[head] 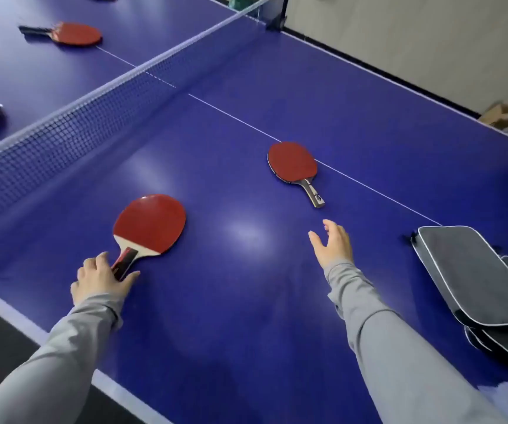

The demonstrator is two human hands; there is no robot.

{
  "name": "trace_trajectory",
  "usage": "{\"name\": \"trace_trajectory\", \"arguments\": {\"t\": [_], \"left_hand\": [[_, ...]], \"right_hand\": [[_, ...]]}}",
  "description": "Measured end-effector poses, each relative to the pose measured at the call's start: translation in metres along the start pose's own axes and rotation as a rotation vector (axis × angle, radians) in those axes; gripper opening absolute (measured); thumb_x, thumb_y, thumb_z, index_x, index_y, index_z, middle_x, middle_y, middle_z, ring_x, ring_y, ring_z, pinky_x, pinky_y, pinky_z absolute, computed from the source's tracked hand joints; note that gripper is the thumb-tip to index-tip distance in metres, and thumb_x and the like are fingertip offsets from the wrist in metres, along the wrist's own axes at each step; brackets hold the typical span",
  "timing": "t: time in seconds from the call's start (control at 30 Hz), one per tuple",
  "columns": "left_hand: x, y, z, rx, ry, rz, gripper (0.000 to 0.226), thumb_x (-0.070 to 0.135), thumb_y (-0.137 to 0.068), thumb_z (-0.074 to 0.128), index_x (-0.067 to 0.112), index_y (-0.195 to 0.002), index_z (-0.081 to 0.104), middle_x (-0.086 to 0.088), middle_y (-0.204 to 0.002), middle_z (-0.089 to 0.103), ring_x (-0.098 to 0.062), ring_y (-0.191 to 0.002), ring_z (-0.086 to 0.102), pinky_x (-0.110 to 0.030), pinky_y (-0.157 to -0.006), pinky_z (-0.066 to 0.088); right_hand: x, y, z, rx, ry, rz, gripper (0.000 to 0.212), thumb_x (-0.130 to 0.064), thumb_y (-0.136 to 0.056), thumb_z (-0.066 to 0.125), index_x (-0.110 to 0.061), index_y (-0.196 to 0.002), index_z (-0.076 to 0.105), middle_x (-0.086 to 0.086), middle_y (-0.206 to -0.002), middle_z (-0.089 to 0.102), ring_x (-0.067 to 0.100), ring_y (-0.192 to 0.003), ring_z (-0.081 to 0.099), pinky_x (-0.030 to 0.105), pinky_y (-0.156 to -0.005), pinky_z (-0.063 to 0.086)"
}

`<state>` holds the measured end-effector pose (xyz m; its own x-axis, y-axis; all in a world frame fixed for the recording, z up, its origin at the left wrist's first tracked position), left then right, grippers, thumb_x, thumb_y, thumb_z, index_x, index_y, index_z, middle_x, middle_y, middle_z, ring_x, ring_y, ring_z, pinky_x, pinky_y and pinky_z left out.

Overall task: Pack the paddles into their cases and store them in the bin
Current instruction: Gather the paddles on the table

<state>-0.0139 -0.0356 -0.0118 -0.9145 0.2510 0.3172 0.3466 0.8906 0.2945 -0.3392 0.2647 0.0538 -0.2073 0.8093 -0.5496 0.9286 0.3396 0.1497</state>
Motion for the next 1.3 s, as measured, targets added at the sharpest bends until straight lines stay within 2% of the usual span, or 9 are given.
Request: {"name": "trace_trajectory", "arguments": {"t": [0.1,0.17,0.3,0.53,0.73,0.9,1.0,1.13,1.3], "left_hand": [[-0.001,-0.017,0.008,-0.003,-0.01,-0.052,0.067,0.039,-0.074,0.073,0.008,-0.127,0.046,-0.019,-0.125,0.049,-0.038,-0.119,0.042,-0.051,-0.092,0.038],[-0.001,-0.024,0.018,-0.021,0.012,-0.058,0.05,0.031,-0.075,0.07,0.006,-0.115,0.051,-0.02,-0.116,0.051,-0.039,-0.111,0.044,-0.05,-0.087,0.041],[0.01,-0.024,0.036,-0.108,0.165,-0.053,0.029,0.028,-0.074,0.068,0.013,-0.087,0.047,-0.009,-0.091,0.054,-0.031,-0.08,0.049,-0.039,-0.069,0.042],[0.055,-0.007,0.058,-0.082,0.445,-0.146,0.032,0.021,-0.079,0.066,0.016,-0.095,0.039,-0.006,-0.062,0.055,-0.028,-0.06,0.05,-0.034,-0.058,0.036],[0.102,-0.015,0.068,-0.083,0.544,-0.118,0.032,0.021,-0.079,0.067,0.018,-0.096,0.04,-0.005,-0.065,0.061,-0.017,-0.06,0.053,-0.028,-0.052,0.036],[0.127,-0.021,0.073,-0.032,0.59,-0.115,0.031,0.019,-0.079,0.068,0.018,-0.093,0.041,0.003,-0.058,0.058,-0.009,-0.059,0.051,-0.022,-0.05,0.033],[0.134,-0.022,0.074,0.001,0.606,-0.115,0.031,0.018,-0.077,0.069,0.018,-0.091,0.042,0.007,-0.055,0.057,-0.007,-0.057,0.052,-0.021,-0.05,0.033],[0.136,-0.02,0.075,0.026,0.633,-0.128,0.029,0.019,-0.076,0.07,0.019,-0.091,0.045,0.008,-0.056,0.057,-0.005,-0.058,0.052,-0.019,-0.052,0.034],[0.132,-0.012,0.068,0.032,0.635,-0.127,0.025,0.022,-0.076,0.071,0.022,-0.089,0.05,0.009,-0.057,0.057,-0.006,-0.058,0.053,-0.02,-0.052,0.036]], "right_hand": [[0.0,-0.024,0.01,0.058,-0.005,0.053,0.05,-0.031,-0.089,0.056,-0.01,-0.132,0.043,0.011,-0.133,0.048,0.027,-0.127,0.039,0.042,-0.104,0.034],[0.0,-0.04,0.018,0.067,0.012,0.076,0.05,-0.031,-0.089,0.056,-0.01,-0.133,0.043,0.011,-0.134,0.047,0.027,-0.127,0.038,0.042,-0.104,0.034],[-0.001,-0.072,0.033,0.088,0.062,0.095,0.052,-0.03,-0.088,0.057,-0.009,-0.134,0.042,0.011,-0.135,0.046,0.028,-0.128,0.037,0.044,-0.102,0.034],[0.004,-0.126,0.047,0.193,0.146,0.125,0.058,-0.031,-0.084,0.063,-0.009,-0.133,0.041,0.011,-0.136,0.044,0.03,-0.127,0.037,0.046,-0.097,0.034],[0.017,-0.161,0.065,0.185,0.281,0.212,0.062,-0.037,-0.084,0.062,-0.009,-0.134,0.039,0.013,-0.137,0.043,0.032,-0.126,0.037,0.049,-0.095,0.034],[0.022,-0.173,0.072,0.241,0.369,0.184,0.048,-0.032,-0.082,0.065,-0.008,-0.12,0.05,0.015,-0.123,0.05,0.033,-0.116,0.042,0.046,-0.089,0.037],[0.022,-0.183,0.071,0.216,0.296,0.166,0.038,-0.03,-0.079,0.067,-0.006,-0.106,0.054,0.016,-0.112,0.057,0.035,-0.109,0.049,0.044,-0.086,0.04],[0.016,-0.184,0.078,0.062,0.183,0.136,0.036,-0.034,-0.077,0.065,-0.007,-0.098,0.054,0.015,-0.098,0.065,0.037,-0.095,0.058,0.035,-0.071,0.041],[-0.012,-0.156,0.081,0.099,-0.019,0.171,0.03,-0.029,-0.081,0.059,-0.003,-0.096,0.055,0.019,-0.095,0.066,0.039,-0.093,0.057,0.034,-0.07,0.036]]}}
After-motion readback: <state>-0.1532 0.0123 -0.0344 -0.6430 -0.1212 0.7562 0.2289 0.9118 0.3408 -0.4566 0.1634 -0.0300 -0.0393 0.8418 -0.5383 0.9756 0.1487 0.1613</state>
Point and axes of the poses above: each hand's wrist, its own y-axis away from the middle knuckle, its own z-axis out of the palm, x = y × z, the point moved 4 cm from there along -y, towards the middle knuckle
